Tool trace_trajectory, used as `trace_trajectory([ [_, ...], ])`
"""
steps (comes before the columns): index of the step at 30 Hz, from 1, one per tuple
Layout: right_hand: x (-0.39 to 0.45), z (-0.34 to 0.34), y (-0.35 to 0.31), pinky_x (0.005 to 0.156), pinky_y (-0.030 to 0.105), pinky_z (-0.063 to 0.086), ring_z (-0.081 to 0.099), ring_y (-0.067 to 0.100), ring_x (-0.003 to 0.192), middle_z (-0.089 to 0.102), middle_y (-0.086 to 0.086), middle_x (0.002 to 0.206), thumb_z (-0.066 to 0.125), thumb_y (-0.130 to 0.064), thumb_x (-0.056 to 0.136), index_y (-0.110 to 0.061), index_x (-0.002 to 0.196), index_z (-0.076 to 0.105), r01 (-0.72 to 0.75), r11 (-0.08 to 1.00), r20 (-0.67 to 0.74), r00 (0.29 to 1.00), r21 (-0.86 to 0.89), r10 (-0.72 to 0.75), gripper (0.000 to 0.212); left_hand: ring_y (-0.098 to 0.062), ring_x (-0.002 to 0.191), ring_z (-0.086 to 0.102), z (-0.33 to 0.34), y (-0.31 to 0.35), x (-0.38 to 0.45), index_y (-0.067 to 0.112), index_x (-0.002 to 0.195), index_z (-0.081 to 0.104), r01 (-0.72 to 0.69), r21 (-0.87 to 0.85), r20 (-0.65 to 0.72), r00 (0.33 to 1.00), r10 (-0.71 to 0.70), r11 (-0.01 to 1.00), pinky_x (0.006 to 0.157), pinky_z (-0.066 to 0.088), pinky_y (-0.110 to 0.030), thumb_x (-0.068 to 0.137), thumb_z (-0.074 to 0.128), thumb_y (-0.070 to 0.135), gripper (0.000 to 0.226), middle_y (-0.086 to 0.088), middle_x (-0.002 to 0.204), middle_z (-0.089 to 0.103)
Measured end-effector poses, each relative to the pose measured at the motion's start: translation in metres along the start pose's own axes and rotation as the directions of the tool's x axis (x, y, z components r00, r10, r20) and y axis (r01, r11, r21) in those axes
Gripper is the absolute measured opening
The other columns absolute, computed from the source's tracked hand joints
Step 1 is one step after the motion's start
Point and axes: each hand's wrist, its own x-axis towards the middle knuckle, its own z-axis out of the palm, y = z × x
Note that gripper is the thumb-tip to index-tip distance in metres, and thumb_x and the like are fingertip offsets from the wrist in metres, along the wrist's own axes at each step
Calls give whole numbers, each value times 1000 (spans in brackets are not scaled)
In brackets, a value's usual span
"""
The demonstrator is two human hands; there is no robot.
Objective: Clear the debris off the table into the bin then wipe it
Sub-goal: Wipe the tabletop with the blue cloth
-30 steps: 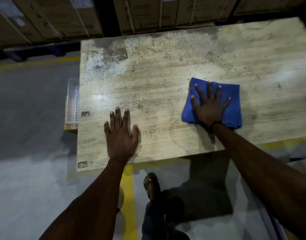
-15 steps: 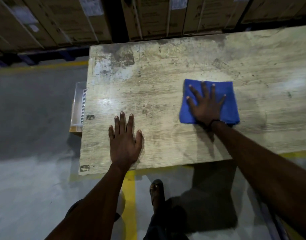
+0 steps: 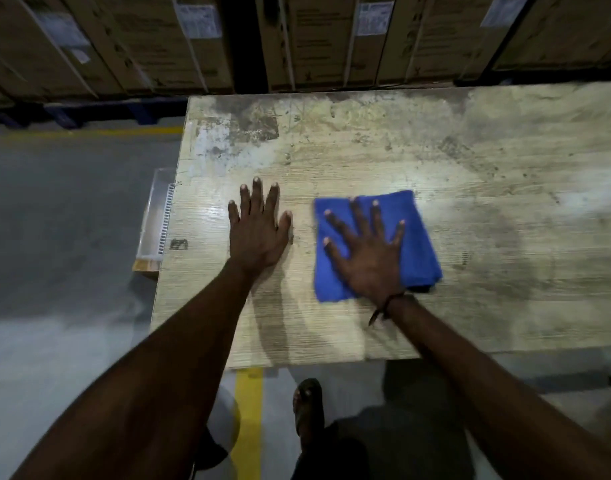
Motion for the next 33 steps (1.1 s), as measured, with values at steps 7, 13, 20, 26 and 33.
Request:
trace_trajectory([
  [7, 110, -12, 65, 114, 80, 0, -3, 35, 160, 6, -5, 175, 19, -72, 100, -52, 160, 16, -336, 938, 124, 938, 84, 324, 64, -34, 162, -2, -7, -16, 54, 26, 168, 12, -59, 16, -18, 998, 59, 998, 128, 5, -58, 110, 23, 58, 68, -10, 176, 0],
  [13, 25, -3, -20, 120, 72, -3, -2, 27, 161, 5, -7, 174, 26, -68, 102, -54, 159, 22, 25, 999, 54, 998, 49, -28, 59, -33, 162, -5, -10, -1, 101, 23, 169, 10, 12, -27, -24, 1000, -12, 1000, 128, -2, -56, 110, 26, 54, 68, -10, 176, -1],
  [20, 142, -3, 53, 118, 76, 4, 6, 28, 161, 14, -10, 173, 29, -73, 99, -58, 157, 24, -192, 980, 44, 981, 57, 190, 59, -29, 163, 4, -7, -2, 119, 22, 167, 21, 36, -28, -136, 990, -40, 999, 129, 4, -55, 108, 27, 58, 69, -7, 176, 11],
  [26, 192, 5, 40, 116, 78, -1, 1, 35, 160, 10, -3, 174, 27, -69, 102, -52, 160, 20, -297, 953, 35, 955, 68, 295, 61, -28, 162, 8, -5, -2, 120, 23, 166, 25, 49, -20, -178, 983, -51, 999, 129, 8, -55, 107, 29, 58, 69, -6, 175, 15],
  [33, 155, 7, 11, 121, 71, 2, -3, 22, 162, 4, -13, 174, 29, -72, 101, -59, 157, 20, 79, 997, 59, 995, 9, -80, 59, -28, 162, 12, -5, -3, 122, 25, 165, 27, 52, -42, -192, 980, -59, 998, 128, 13, -57, 105, 33, 54, 67, -5, 175, 17],
])
